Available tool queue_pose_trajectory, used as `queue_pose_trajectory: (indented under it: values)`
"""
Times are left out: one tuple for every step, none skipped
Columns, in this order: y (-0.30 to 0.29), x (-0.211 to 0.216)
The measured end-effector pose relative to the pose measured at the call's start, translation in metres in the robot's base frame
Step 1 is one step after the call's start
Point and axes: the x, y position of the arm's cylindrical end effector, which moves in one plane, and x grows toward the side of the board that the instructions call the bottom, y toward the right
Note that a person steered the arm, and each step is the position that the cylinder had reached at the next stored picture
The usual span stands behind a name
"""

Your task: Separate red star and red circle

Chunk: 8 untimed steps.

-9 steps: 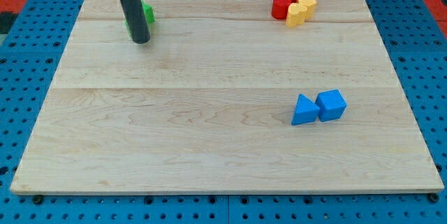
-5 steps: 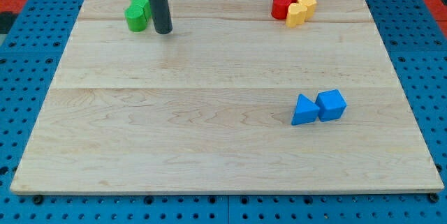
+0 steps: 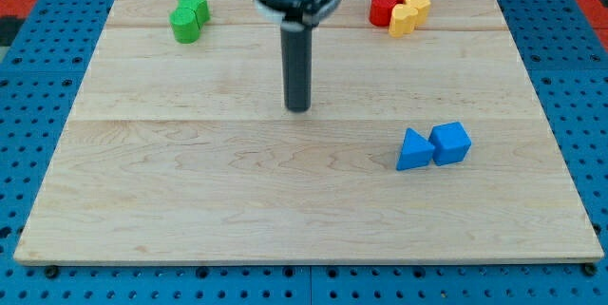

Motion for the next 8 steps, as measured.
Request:
queue_pose_trajectory:
  values:
    - [0.065, -0.055]
    - [0.165, -0.098]
    - [0.297, -0.251]
    - [0.292, -0.251]
    - [0.286, -0.251]
    - [0.238, -0.250]
    - [0.172, -0.251]
    - [0.127, -0.248]
